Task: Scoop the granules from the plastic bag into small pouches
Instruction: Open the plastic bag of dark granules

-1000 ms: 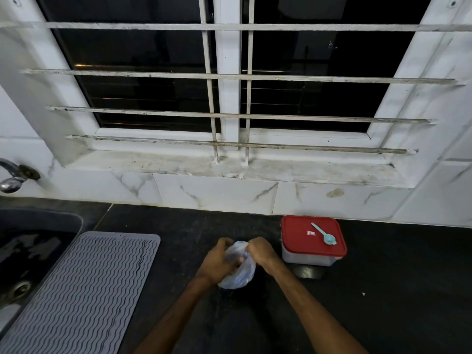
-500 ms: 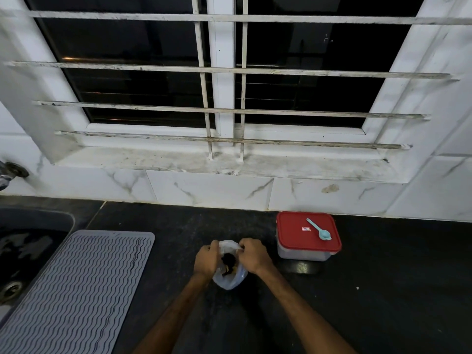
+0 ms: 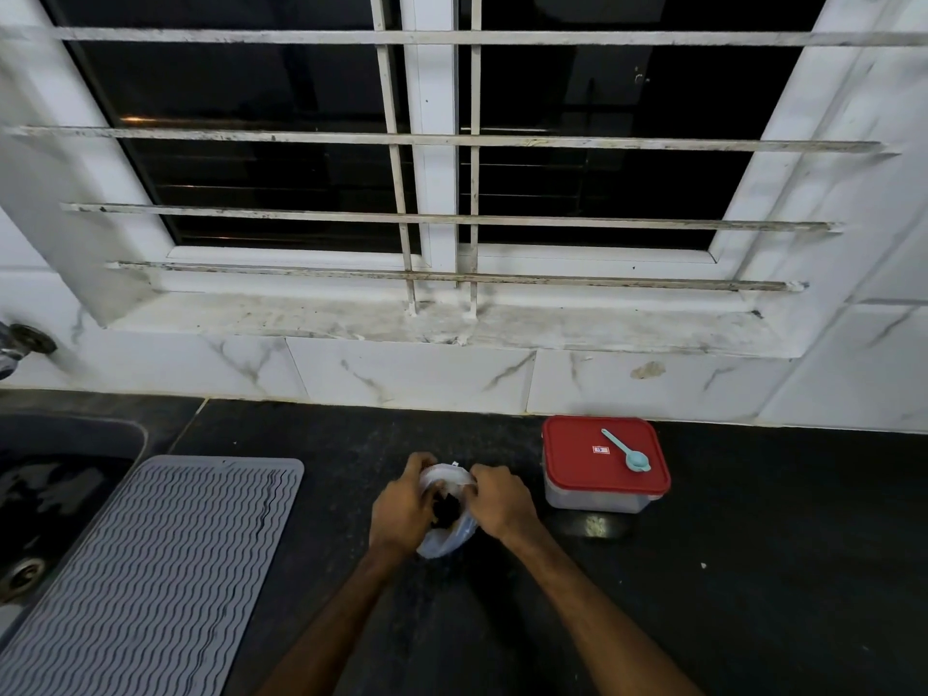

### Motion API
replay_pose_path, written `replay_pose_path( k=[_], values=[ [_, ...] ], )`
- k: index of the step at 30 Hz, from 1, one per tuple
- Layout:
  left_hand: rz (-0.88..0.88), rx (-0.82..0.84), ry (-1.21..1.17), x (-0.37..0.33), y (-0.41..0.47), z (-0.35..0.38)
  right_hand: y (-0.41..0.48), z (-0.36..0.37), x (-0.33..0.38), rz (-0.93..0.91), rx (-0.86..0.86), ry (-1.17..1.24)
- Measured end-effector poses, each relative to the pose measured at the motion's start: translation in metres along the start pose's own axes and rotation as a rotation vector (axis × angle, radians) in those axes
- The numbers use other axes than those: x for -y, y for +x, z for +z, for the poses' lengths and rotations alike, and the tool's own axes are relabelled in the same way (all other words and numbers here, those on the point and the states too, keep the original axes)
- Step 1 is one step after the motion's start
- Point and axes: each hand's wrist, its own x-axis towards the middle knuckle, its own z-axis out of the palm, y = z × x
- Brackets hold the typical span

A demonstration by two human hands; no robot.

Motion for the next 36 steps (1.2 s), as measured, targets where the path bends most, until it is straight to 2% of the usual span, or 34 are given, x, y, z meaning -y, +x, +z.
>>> replay_pose_path(
  k=[3, 6, 12, 15, 19, 23, 29, 33, 36],
  values=[
    [0.043, 0.03, 0.138, 0.004, 0.005, 0.001, 0.0, 0.001, -0.001, -0.01, -0.009, -0.026],
    [0.029, 0.104, 0.161, 0.007, 0.009, 0.003, 0.001, 0.002, -0.001, 0.007, -0.001, -0.043],
    [-0.027, 0.27, -0.057, 0.008, 0.016, -0.001, 0.003, 0.002, -0.001, 0.079, 0.07, 0.0],
    [0.009, 0.212, -0.014, 0.009, 0.017, -0.001, 0.003, 0.001, -0.003, 0.082, 0.095, 0.002],
    [-0.053, 0.11, 0.107, 0.007, 0.015, 0.002, 0.004, 0.001, -0.002, 0.061, 0.096, 0.007],
    [-0.017, 0.137, 0.117, 0.006, 0.012, 0.004, 0.005, -0.004, -0.003, 0.002, 0.112, 0.069],
    [0.035, 0.089, 0.061, 0.002, 0.013, 0.001, 0.005, -0.005, -0.006, -0.078, 0.012, 0.03],
    [0.052, 0.13, 0.222, 0.002, 0.018, -0.004, 0.007, -0.01, -0.003, -0.048, 0.007, -0.023],
    [0.043, 0.237, 0.173, 0.004, 0.023, -0.005, 0.01, -0.011, -0.002, 0.002, 0.046, -0.029]
  ],
)
